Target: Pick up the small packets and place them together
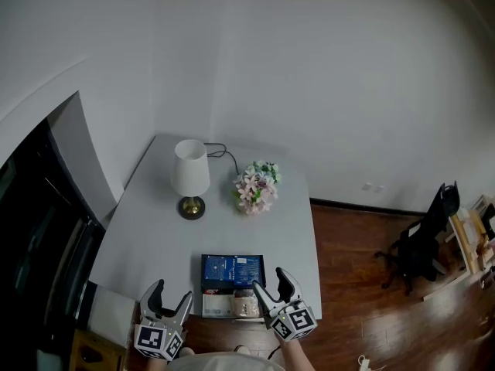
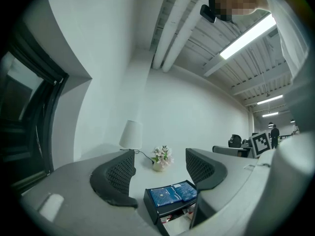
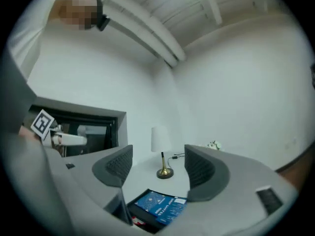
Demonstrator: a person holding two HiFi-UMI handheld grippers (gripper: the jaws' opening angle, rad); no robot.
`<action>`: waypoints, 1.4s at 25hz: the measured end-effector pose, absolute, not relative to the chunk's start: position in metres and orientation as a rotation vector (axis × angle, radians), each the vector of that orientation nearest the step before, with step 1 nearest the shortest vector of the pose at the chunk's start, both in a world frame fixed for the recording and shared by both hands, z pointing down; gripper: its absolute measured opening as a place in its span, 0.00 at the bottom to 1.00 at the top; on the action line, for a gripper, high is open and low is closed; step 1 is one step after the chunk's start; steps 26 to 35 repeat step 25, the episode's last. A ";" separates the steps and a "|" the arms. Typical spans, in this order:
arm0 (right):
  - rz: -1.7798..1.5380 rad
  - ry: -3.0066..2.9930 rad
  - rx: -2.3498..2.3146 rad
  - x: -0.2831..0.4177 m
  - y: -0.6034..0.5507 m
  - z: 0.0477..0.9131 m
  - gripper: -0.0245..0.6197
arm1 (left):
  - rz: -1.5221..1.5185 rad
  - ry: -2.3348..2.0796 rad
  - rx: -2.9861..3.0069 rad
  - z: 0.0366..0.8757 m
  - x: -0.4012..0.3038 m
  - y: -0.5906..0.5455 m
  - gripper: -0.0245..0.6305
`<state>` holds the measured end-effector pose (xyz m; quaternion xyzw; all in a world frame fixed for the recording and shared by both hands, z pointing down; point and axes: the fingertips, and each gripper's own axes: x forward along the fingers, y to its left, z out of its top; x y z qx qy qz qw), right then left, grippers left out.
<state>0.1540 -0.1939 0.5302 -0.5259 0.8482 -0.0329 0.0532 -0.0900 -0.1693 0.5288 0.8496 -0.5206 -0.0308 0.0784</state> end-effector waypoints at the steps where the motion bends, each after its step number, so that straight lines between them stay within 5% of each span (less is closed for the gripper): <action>1: -0.047 2.607 -1.616 0.152 -0.188 0.530 0.57 | -0.080 -1.549 2.556 0.530 -0.087 -0.170 0.52; 35: 0.030 2.777 -1.568 0.137 -0.171 0.539 0.57 | -0.040 -1.479 2.627 0.528 -0.050 -0.166 0.51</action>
